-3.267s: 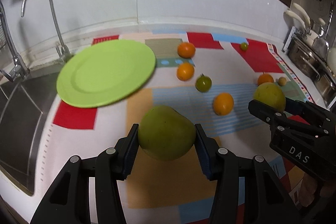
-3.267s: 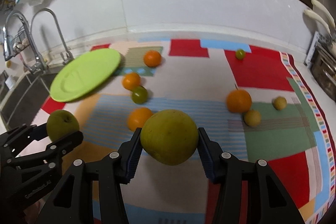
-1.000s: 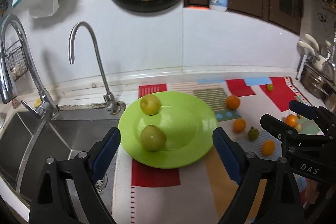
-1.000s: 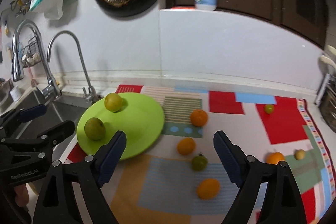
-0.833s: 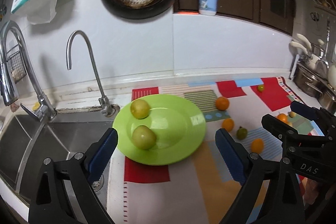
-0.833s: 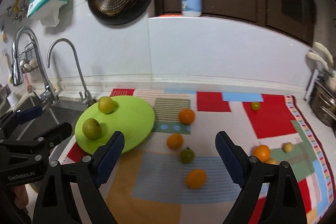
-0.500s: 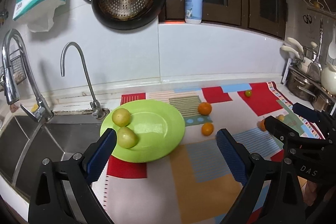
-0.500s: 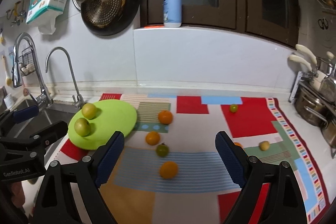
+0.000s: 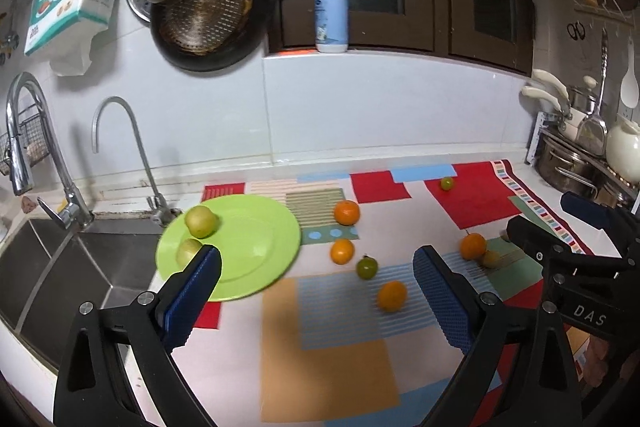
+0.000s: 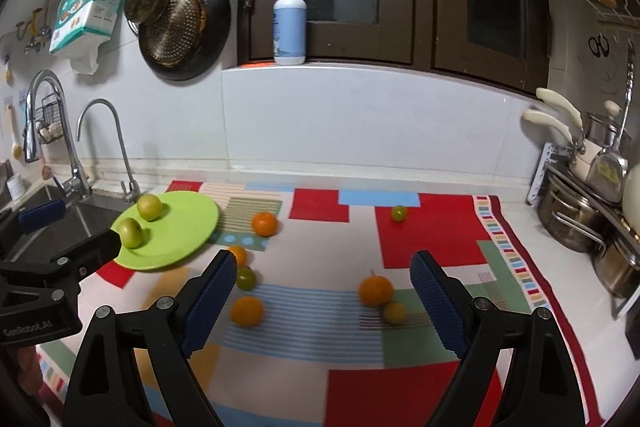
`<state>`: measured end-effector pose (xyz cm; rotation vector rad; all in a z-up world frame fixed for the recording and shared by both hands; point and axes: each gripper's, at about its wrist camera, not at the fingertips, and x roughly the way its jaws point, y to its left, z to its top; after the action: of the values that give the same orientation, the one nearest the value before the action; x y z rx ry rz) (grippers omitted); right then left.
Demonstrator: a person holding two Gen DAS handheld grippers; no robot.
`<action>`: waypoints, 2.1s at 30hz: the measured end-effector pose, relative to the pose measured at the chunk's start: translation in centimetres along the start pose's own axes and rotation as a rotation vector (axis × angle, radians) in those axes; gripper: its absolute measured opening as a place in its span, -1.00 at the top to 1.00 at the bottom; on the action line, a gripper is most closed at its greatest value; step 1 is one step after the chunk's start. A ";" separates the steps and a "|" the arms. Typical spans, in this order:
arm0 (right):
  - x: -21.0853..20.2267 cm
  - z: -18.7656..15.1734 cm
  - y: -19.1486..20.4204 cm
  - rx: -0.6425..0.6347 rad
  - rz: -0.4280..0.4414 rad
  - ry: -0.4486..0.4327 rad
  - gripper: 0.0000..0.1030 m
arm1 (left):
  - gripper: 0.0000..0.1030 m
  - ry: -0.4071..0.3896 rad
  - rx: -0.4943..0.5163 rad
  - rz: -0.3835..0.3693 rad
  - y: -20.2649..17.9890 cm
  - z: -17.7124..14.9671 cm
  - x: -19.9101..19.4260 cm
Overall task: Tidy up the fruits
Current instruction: 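Move both open tools back toward the remaining fruits, then grasp the orange with the left tool while the right tool grasps the small yellow fruit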
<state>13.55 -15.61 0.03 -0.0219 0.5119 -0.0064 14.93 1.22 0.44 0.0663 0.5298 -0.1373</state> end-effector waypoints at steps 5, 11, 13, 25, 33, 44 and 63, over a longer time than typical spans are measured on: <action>0.8 -0.8 -2.2 0.015 -0.006 0.032 -0.72 | -0.90 0.020 0.004 -0.007 -2.0 -0.8 1.2; 2.8 -2.1 -4.2 0.014 -0.019 0.088 -0.72 | -0.90 0.075 0.018 -0.025 -4.0 -1.8 3.6; 3.5 -2.4 -4.8 0.016 -0.019 0.112 -0.72 | -0.90 0.092 0.030 -0.024 -4.5 -2.1 4.5; 9.3 -4.7 -7.1 0.059 0.012 0.272 -0.51 | -0.76 0.248 0.062 -0.062 -5.9 -3.7 10.6; 12.5 -6.0 -7.8 0.084 0.030 0.350 -0.24 | -0.42 0.328 0.055 -0.101 -6.2 -4.7 13.6; 14.6 -6.3 -8.4 0.107 0.051 0.408 0.27 | 0.31 0.393 0.063 -0.146 -7.1 -5.2 15.5; 11.0 -6.0 -7.3 0.101 0.087 0.365 0.46 | 0.35 0.328 0.062 -0.174 -7.2 -4.1 12.3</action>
<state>20.21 -23.14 -10.46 0.1022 0.8770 0.0495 22.29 -6.89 -9.54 0.1037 0.8589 -0.3161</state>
